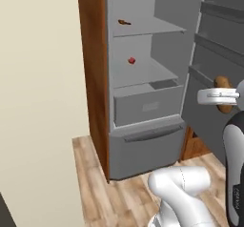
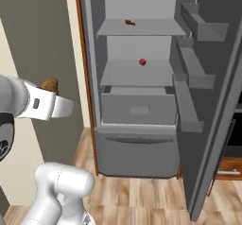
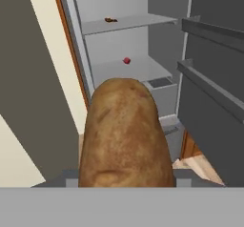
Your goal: Transport the steak and potato to the fridge. Place the steak on the rack containing meat and place the potato on the rack containing the vegetable, ensuring meats and vegetables are on different racks.
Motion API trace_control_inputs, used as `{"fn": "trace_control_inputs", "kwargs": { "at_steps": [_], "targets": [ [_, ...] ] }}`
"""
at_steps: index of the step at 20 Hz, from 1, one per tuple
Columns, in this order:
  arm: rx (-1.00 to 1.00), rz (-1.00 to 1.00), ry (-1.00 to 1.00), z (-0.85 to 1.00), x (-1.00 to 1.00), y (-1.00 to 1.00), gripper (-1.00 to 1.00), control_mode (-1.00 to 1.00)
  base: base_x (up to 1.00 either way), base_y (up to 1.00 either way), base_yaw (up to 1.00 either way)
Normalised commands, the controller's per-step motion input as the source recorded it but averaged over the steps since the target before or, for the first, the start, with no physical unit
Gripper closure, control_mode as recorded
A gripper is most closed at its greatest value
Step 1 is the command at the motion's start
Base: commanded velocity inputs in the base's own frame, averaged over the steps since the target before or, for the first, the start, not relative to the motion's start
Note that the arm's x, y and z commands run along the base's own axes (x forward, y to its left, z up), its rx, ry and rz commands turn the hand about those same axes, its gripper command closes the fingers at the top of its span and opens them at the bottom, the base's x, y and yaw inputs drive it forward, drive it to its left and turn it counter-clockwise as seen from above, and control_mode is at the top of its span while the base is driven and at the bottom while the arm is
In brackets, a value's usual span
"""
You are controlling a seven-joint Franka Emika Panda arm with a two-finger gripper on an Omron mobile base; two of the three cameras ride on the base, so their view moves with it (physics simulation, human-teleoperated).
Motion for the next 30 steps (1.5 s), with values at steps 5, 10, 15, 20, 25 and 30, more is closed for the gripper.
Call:
{"fn": "trace_control_inputs", "kwargs": {
  "at_steps": [5, 10, 15, 20, 25, 30],
  "targets": [
    [0.0, 0.0, 0.0, 0.0, 0.0, 0.0, 1.0, 1.0, 1.0, -0.22, 0.16],
    [0.0, 0.0, 0.0, 0.0, 0.0, 0.0, 1.0, 1.0, 0.97, -0.47, 0.1],
    [0.0, 0.0, 0.0, 0.0, 0.0, 0.0, 1.0, 1.0, 0.91, -0.39, -0.03],
    [0.0, 0.0, 0.0, 0.0, 0.0, 0.0, 1.0, 1.0, 1.0, 0.5, -0.09],
    [0.0, 0.0, 0.0, 0.0, 0.0, 0.0, 1.0, 1.0, 0.77, 0.08, -0.08],
    [0.0, 0.0, 0.0, 0.0, 0.0, 0.0, 1.0, 1.0, 0.16, 0.0, 0.01]
  ]
}}
